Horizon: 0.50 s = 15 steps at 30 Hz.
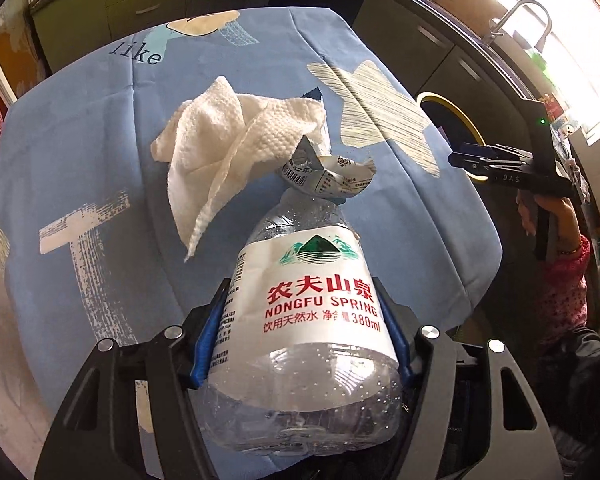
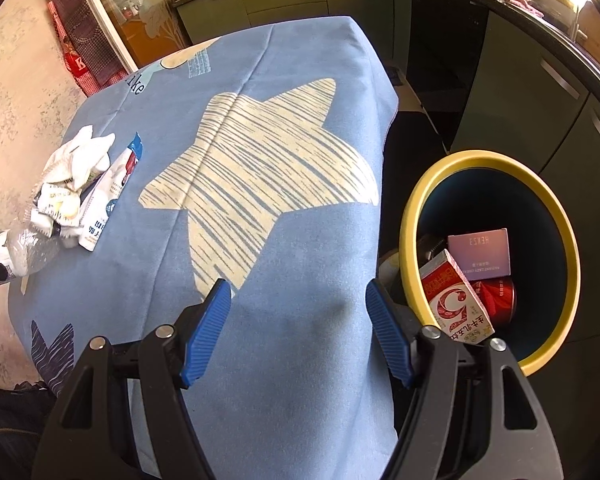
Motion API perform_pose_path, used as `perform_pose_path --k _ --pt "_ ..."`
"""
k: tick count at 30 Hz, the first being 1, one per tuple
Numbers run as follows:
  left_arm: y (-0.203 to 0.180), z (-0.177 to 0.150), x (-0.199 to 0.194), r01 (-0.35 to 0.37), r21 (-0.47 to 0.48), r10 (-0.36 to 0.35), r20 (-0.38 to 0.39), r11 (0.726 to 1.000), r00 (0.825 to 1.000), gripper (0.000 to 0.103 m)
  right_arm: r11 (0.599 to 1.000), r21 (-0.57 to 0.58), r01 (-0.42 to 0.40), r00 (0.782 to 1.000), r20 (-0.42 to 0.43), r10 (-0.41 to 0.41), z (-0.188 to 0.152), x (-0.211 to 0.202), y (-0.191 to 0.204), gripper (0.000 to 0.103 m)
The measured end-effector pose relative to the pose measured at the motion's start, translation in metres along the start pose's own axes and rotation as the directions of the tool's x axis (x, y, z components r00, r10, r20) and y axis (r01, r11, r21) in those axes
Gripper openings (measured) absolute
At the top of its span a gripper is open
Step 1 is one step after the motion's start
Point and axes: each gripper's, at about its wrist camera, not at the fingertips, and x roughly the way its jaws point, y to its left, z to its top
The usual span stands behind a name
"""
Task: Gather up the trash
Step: 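Carry the water bottle over the bin and open the left tool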
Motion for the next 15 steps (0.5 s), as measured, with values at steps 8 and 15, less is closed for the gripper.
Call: perform_pose_path --k 8,15 --pt "-0.006 -0.02 -0.02 -0.025 0.027 0.023 0.076 0.999 0.997 0.065 1.0 -0.003 -0.004 1.0 0.0 0.004 -0.003 -0.001 0.002 0.066" --pt "-0.013 -0.036 -0.04 -0.063 0.071 0.058 0.079 0.995 0.995 0.065 1.0 -0.016 -0.01 1.0 0.005 0.01 -0.004 -0.002 0.009 0.066"
